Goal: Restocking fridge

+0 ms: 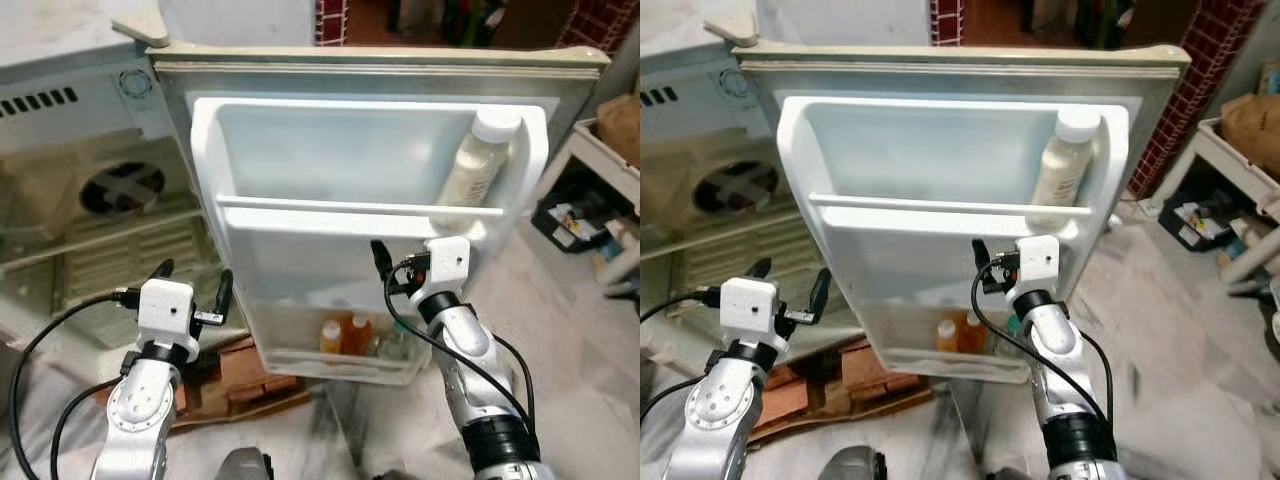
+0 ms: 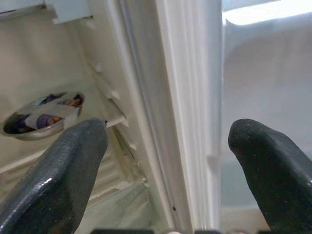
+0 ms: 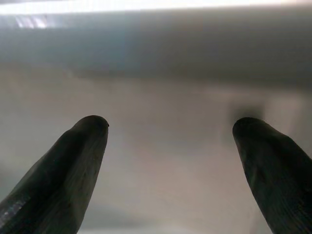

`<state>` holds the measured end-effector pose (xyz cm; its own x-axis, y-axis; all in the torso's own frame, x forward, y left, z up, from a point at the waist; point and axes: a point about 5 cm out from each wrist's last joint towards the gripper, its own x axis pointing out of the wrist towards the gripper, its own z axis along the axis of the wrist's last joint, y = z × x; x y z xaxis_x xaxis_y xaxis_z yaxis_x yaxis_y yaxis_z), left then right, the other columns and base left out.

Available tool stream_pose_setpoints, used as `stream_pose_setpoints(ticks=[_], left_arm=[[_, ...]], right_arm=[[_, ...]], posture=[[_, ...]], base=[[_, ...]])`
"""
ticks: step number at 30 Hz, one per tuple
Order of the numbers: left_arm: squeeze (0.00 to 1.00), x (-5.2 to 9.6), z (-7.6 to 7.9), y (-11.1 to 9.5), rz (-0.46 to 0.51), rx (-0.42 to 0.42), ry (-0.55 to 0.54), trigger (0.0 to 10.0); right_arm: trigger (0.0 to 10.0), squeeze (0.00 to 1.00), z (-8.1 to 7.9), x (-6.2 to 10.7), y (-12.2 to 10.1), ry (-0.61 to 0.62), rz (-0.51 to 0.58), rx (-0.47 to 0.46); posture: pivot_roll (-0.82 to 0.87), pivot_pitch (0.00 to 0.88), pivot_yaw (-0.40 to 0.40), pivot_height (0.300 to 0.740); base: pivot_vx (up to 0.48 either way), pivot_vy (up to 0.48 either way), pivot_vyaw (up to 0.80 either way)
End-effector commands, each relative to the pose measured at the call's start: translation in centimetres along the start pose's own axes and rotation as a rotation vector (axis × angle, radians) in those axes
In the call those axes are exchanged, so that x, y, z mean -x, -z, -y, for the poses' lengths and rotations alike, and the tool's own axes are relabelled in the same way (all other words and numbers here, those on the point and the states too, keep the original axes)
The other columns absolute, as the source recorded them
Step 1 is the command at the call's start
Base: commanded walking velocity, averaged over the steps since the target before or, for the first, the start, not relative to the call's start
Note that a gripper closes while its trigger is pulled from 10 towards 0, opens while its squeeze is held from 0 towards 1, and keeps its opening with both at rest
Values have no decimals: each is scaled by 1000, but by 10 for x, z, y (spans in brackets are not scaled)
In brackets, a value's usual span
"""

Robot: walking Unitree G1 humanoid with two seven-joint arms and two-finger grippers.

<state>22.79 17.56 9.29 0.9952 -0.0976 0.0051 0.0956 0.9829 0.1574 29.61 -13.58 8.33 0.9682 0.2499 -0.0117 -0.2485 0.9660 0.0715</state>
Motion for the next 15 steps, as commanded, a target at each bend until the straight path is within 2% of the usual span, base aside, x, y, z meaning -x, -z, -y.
stream_pose_setpoints(ticks=[1, 6, 8, 11, 13, 15], left_arm=[[0, 3, 2, 0, -14, -5, 1, 10000], [0, 3, 1, 0, -20, -1, -3, 10000], [0, 3, 1, -1, -22, -2, -5, 10000], [0, 3, 0, -3, -22, -1, -5, 10000], [0, 3, 1, -4, -21, -1, -4, 10000], [0, 5, 1, -4, -23, -2, -5, 10000]], right_arm=[[10000, 0, -4, 1, -1, -25, -15, -21], [10000, 0, -10, -3, -1, -72, -42, -24], [10000, 0, -11, -6, -5, -80, -25, -53], [10000, 0, -18, -12, -12, -97, -9, -11], [10000, 0, -18, -11, -14, -94, 1, -2], [10000, 0, -21, -9, -14, -125, -6, -36]], posture=[[20, 0, -3, 740], [15, 0, 8, 740], [14, 0, 13, 740], [14, 0, 10, 740], [16, 0, 5, 740], [17, 0, 2, 740]], base=[[0, 0, 0], [0, 0, 0], [-390, 0, 0], [-387, 0, 0], [-386, 0, 0], [-379, 0, 0]])
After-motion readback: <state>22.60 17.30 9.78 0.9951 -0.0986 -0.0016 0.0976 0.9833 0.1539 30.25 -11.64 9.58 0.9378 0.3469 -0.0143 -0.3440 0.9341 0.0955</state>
